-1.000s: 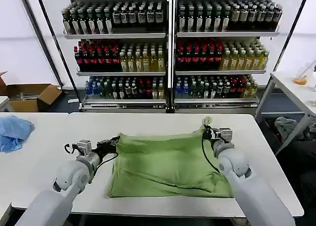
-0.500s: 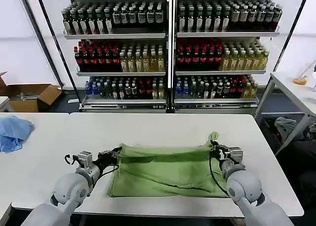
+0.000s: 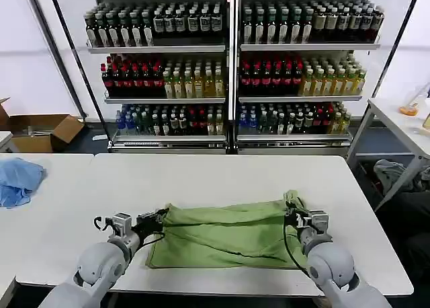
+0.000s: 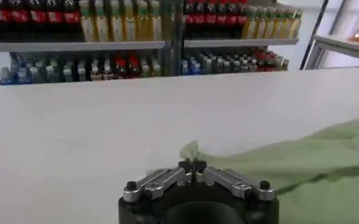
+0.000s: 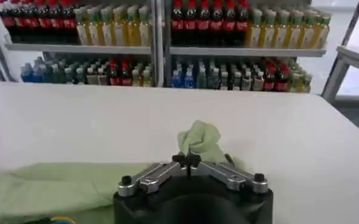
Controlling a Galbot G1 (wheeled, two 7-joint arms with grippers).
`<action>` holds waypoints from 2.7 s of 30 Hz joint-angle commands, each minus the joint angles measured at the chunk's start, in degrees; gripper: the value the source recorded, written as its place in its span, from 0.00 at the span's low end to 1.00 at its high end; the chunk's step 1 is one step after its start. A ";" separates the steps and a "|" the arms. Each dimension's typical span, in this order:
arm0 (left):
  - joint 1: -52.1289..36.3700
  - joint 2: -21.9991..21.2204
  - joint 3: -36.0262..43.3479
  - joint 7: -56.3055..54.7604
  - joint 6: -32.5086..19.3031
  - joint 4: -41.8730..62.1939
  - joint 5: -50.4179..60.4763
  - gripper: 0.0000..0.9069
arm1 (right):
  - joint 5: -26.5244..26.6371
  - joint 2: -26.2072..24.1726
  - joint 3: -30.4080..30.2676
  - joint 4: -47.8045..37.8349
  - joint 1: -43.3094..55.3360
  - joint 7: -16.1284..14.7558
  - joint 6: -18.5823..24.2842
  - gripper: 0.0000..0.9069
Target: Fold and organize the clothes.
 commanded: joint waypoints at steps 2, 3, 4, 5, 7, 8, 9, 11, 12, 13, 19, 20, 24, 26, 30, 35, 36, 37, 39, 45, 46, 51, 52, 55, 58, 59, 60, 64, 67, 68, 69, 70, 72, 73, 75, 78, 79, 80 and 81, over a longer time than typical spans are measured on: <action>2.49 -0.82 -1.01 1.01 0.82 -3.24 7.66 1.00 | -2.80 -0.02 0.59 1.99 -1.89 -0.50 0.07 1.00; 3.15 -0.98 -1.38 0.52 0.83 -4.14 8.07 1.00 | -3.26 -0.08 1.05 3.39 -2.48 -0.54 0.12 1.00; 3.86 -1.33 -1.94 -0.55 0.63 -5.09 8.17 1.00 | -3.63 -0.14 1.24 4.02 -2.85 -0.56 0.22 1.00; 4.14 -1.51 -2.25 -1.22 0.41 -5.66 8.10 1.00 | -4.33 -0.21 1.77 4.84 -3.59 -0.67 0.69 1.00; 5.51 -2.92 -3.05 -5.68 -0.81 -7.64 7.77 1.00 | -6.33 -0.43 3.28 6.78 -5.54 -1.08 1.53 1.00; 5.94 -3.41 -3.33 -6.47 -1.41 -7.98 7.77 1.00 | -6.74 -0.47 3.71 7.37 -6.28 -1.22 1.74 1.00; 6.82 -4.07 -3.64 -8.39 -2.24 -8.72 7.81 1.00 | -7.43 -0.50 4.69 8.31 -7.49 -1.29 2.07 1.00; 8.85 -6.12 -3.74 -11.10 -4.36 -10.09 9.18 1.00 | -8.44 -0.45 6.02 9.56 -9.50 -1.67 2.52 1.00; 10.00 -6.96 -3.65 -11.20 -5.80 -10.10 11.96 1.00 | -9.29 -0.41 6.71 9.94 -10.50 -1.87 3.06 1.00; 11.49 -8.04 -3.35 -11.45 -7.20 -9.70 15.63 1.00 | -10.54 -0.39 7.18 10.35 -11.67 -2.13 3.67 1.00; 13.13 -13.75 -2.53 -13.97 -9.72 -7.66 18.32 1.00 | -12.55 0.36 9.37 11.62 -15.76 -2.56 5.26 1.00; 13.21 -14.22 -2.33 -14.24 -9.74 -7.47 18.63 1.00 | -12.59 0.41 9.50 11.61 -15.94 -2.55 5.31 1.00; 13.21 -15.28 -2.07 -14.99 -9.75 -6.72 19.13 1.00 | -12.67 0.55 10.32 11.64 -16.94 -2.55 5.56 1.00; 13.48 -15.61 -1.88 -15.25 -9.68 -6.66 19.11 1.00 | -12.69 0.63 10.48 11.62 -17.15 -2.54 5.59 1.00; 14.36 -15.97 -1.44 -15.62 -9.75 -6.09 19.70 1.00 | -12.77 1.08 10.43 11.53 -17.16 -2.46 5.62 1.00; 15.01 -16.49 -1.64 -16.39 -10.23 -5.06 19.84 0.32 | -12.93 1.31 10.21 11.62 -17.06 -2.40 5.58 1.00; 15.01 -16.49 -1.70 -16.40 -10.34 -4.92 19.78 0.19 | -12.92 1.30 10.20 11.64 -17.03 -2.40 5.58 1.00; 14.88 -16.43 -1.78 -16.37 -10.41 -4.63 19.64 0.14 | -12.90 1.27 10.23 11.64 -16.96 -2.36 5.57 1.00; 14.77 -16.35 -1.85 -16.32 -10.45 -4.29 18.99 0.07 | -12.85 1.21 10.25 11.63 -16.88 -2.31 5.55 1.00; 14.38 -16.54 -1.95 -15.30 -10.61 -3.83 15.89 0.03 | -12.74 1.13 10.38 12.08 -17.14 -2.15 5.51 1.00; 14.36 -16.61 -1.96 -15.07 -10.64 -3.68 15.21 0.03 | -12.73 1.09 10.47 12.16 -17.25 -2.14 5.50 1.00; 14.47 -16.72 -2.53 -13.35 -10.99 -3.36 10.86 0.02 | -12.50 0.73 11.25 12.65 -17.84 -2.09 5.53 1.00; 14.49 -16.69 -2.62 -13.13 -11.01 -3.36 10.77 0.02 | -12.48 0.69 11.31 12.71 -17.90 -2.09 5.55 1.00; 14.45 -16.42 -3.22 -12.80 -11.19 -3.44 9.69 0.02 | -12.44 0.65 11.55 12.93 -18.23 -2.06 5.65 1.00; 13.98 -15.72 -4.84 -12.65 -11.15 -3.82 9.11 0.02 | -12.40 0.67 11.62 13.05 -18.32 -1.99 5.79 1.00; 13.73 -15.34 -5.76 -12.57 -11.11 -3.91 9.13 0.02 | -12.33 0.61 11.65 13.06 -18.32 -1.96 5.83 1.00; 13.43 -14.84 -7.58 -12.57 -10.93 -4.16 8.71 0.02 | -12.26 0.53 11.69 13.08 -18.29 -1.96 5.86 1.00; 12.66 -11.88 -13.28 -12.64 -10.32 -4.64 6.99 0.02 | -11.77 0.03 11.91 13.05 -18.08 -1.87 5.94 1.00; 12.81 -8.32 -18.38 -12.78 -9.72 -5.49 6.60 0.02 | -11.40 -0.37 12.00 13.00 -17.90 -1.81 6.00 1.00; 12.90 -7.89 -19.23 -12.82 -9.50 -5.61 6.76 0.02 | -11.25 -0.54 11.98 12.93 -17.76 -1.79 6.01 1.00; 12.95 -6.38 -21.21 -12.91 -9.06 -5.80 6.87 0.02 | -11.15 -0.69 11.92 12.88 -17.59 -1.79 6.01 1.00; 13.06 -5.46 -22.81 -12.91 -8.72 -5.88 7.06 0.02 | -11.02 -0.80 11.83 12.78 -17.40 -1.78 6.01 1.00; 13.26 -3.63 -25.46 -12.90 -7.71 -5.97 7.35 0.02 | -10.82 -1.00 11.56 12.56 -16.92 -1.73 6.01 1.00; 13.41 -3.04 -26.32 -12.79 -7.23 -6.08 7.31 0.02 | -10.66 -1.10 11.36 12.41 -16.59 -1.68 6.01 1.00; 13.89 -1.67 -27.96 -12.42 -6.65 -6.37 6.31 0.02 | -10.56 -1.24 11.11 12.25 -16.14 -1.64 5.99 1.00; 13.95 -0.84 -27.82 -11.95 -6.59 -7.22 3.81 0.02 | -10.35 -1.44 10.72 11.98 -15.50 -1.58 5.97 1.00; 13.71 -0.89 -27.32 -11.76 -6.55 -7.55 3.10 0.02 | -10.36 -1.48 10.50 11.84 -15.35 -1.58 5.96 1.00; 13.51 -0.98 -26.61 -11.58 -6.51 -7.67 3.03 0.02 | -10.37 -1.50 10.42 11.77 -15.31 -1.58 5.95 1.00; 13.20 -1.25 -24.82 -11.14 -6.28 -7.38 4.12 0.02 | -10.40 -1.49 10.30 11.68 -15.29 -1.58 5.95 1.00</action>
